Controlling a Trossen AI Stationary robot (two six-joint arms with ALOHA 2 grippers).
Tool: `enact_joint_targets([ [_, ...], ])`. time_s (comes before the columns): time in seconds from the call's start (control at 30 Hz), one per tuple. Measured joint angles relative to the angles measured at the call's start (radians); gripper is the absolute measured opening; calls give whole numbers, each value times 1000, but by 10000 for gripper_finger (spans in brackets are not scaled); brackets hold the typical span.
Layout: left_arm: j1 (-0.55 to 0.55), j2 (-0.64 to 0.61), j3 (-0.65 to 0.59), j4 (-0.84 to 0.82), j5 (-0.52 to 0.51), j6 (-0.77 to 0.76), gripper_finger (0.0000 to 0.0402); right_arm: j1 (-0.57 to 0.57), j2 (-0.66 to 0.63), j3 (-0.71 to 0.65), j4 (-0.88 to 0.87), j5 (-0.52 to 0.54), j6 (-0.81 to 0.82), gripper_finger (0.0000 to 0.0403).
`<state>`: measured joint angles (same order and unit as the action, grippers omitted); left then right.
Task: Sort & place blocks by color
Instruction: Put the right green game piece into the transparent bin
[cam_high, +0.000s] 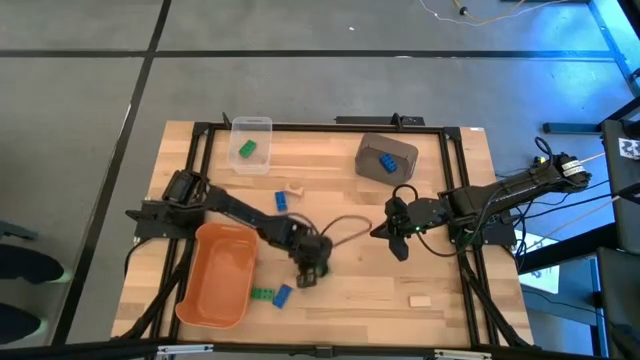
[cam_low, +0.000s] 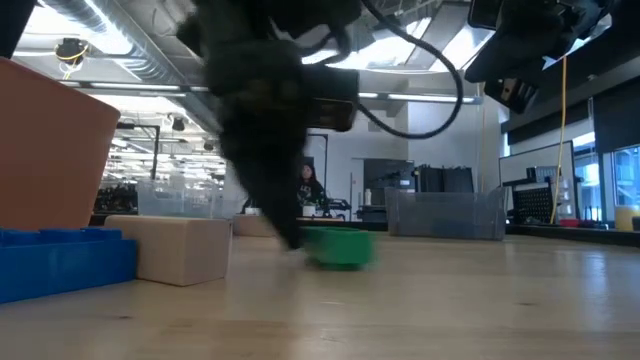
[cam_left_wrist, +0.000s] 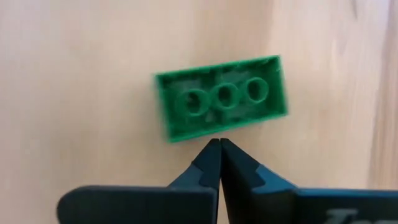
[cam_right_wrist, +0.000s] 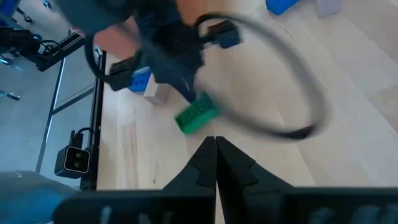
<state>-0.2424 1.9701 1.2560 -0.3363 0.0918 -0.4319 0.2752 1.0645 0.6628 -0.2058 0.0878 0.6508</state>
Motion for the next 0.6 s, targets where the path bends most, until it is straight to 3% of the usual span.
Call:
enact_joint_targets([
  [0.13, 45, 1, 4, 76, 51, 26, 0, 0, 0, 0, 2, 1, -1, 0],
  [0.27, 99, -28, 5, -30, 82, 96, 0, 0, -18, 0, 0, 1, 0, 0],
  [0.43, 170, -154, 6, -164, 77, 216, 0, 1, -26, 0, 8, -4, 99, 0],
  [0.6, 228, -325, 6, -162, 18, 294, 0, 16, -14, 0, 40, -20, 152, 15],
])
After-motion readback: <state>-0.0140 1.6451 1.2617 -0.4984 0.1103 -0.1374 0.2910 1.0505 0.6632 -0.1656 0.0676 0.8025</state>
